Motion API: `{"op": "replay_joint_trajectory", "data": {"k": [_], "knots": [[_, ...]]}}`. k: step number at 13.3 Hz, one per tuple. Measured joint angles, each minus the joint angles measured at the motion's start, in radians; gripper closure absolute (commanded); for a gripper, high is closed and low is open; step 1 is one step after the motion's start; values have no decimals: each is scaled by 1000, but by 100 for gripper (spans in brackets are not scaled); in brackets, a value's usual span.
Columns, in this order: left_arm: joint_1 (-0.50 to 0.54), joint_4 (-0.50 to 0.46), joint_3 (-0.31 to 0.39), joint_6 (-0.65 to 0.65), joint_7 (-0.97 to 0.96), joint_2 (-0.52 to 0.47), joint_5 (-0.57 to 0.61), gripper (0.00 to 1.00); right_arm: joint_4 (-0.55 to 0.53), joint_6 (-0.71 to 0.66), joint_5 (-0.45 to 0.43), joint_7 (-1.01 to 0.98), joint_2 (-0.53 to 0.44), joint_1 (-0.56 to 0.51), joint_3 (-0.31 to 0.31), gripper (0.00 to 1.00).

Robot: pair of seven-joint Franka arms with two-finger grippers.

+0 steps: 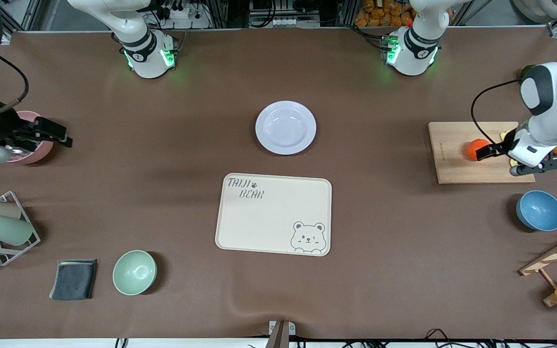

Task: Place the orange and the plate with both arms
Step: 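Reach the left gripper down to the orange on the cutting board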

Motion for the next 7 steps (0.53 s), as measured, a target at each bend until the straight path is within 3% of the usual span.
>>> {"op": "replay_joint_trajectory", "data": {"k": [4, 7], "knots": [[27, -30, 0, 45, 0, 55, 2, 0, -27, 7, 101, 0, 36, 5, -1, 0], [44, -30, 0, 54, 0, 84, 68, 0, -75, 5, 175, -1, 45, 7, 0, 0]]}}
